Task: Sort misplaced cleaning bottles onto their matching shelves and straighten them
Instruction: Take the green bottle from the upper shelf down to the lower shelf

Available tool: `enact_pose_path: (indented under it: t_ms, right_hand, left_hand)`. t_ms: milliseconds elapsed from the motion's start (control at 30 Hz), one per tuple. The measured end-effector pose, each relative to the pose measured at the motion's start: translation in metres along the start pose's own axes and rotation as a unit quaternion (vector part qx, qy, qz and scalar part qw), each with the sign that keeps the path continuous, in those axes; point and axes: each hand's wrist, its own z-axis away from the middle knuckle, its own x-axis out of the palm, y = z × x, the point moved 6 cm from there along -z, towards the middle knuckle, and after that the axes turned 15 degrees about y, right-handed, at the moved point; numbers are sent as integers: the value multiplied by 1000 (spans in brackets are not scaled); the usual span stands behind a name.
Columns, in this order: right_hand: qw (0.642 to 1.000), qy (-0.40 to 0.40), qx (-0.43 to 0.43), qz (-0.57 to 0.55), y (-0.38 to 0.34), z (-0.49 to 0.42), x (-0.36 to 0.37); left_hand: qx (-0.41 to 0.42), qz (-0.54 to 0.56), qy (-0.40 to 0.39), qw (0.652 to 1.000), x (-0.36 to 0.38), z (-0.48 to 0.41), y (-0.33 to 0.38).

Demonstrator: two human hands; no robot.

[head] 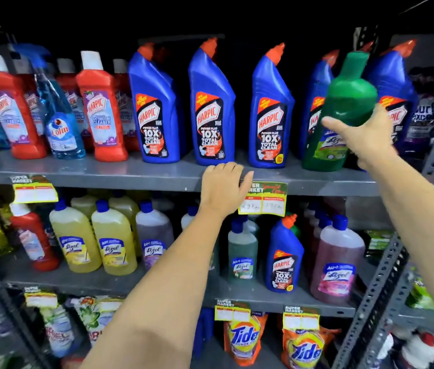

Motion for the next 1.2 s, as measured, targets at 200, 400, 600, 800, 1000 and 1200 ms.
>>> enact_pose_path:
  t_ms: [200, 400, 600, 800, 1000, 1200]
  right_hand:
    - [997, -63, -35, 38, 30, 26, -77]
    - [988, -149, 22, -43, 43, 190, -76]
    - [967, -220, 124, 4, 155, 284, 6]
    - [964, -210, 160, 36, 200, 315, 59]
    - [961, -211, 149, 99, 214, 325, 78]
    - [958, -227, 101, 143, 216, 326, 74]
  left_hand:
    - [-102, 94, 136, 981, -45, 80, -4]
    - [-162, 111, -74, 978, 2, 256, -27]
    - [-77, 61, -352, 931, 63, 340, -49]
    - [-30, 32, -392, 919, 78, 363, -55]
    - [-39, 39, -406, 912, 81, 370, -54]
    - [-37, 23, -423, 905, 84, 374, -54]
